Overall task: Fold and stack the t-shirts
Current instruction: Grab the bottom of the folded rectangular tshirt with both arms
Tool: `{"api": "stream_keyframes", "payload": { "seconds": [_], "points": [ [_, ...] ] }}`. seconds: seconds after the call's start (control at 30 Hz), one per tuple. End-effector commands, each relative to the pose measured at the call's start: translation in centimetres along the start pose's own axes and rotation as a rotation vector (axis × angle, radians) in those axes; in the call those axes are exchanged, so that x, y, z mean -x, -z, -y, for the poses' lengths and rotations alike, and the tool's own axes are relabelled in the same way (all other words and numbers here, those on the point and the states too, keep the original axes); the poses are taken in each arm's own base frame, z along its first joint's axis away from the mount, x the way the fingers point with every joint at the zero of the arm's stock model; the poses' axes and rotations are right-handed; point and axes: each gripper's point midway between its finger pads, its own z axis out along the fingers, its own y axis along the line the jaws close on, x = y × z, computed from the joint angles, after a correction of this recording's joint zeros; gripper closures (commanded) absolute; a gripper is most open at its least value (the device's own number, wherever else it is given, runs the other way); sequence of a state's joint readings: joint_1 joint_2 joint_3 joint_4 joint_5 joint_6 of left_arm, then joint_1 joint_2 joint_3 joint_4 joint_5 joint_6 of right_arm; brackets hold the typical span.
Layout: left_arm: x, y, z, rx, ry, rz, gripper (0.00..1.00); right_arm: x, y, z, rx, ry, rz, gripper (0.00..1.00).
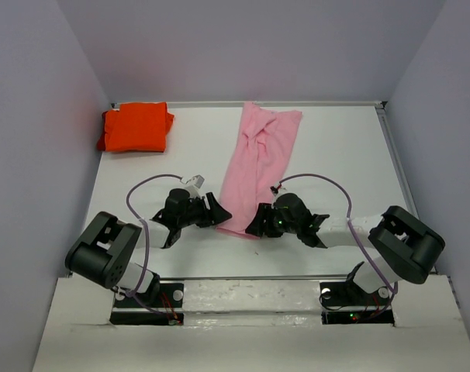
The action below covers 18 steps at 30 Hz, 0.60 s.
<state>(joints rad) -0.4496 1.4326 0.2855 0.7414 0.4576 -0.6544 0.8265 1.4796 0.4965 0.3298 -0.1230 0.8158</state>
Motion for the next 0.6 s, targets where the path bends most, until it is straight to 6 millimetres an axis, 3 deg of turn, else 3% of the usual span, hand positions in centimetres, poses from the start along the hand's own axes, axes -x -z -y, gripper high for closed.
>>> {"api": "stream_keyframes", "payload": {
  "seconds": [0.0, 0.47, 0.57],
  "points": [
    [-3.1, 0.7, -0.6, 0.009, 0.060, -0.095, 0.33, -1.1, 0.3, 1.6, -0.069, 0.023, -0.031, 0.41],
    [-3.3, 3.2, -0.4, 0.058, 0.035, -0.043, 0.30, -1.3, 0.7, 2.8, -0.130, 0.038, -0.040, 0.53],
    [-3.7, 3.1, -1.1, 0.081, 0.035, -0.050, 0.40, -1.5, 0.9, 3.0, -0.137, 0.042, -0.045, 0.56]
  ]
}}
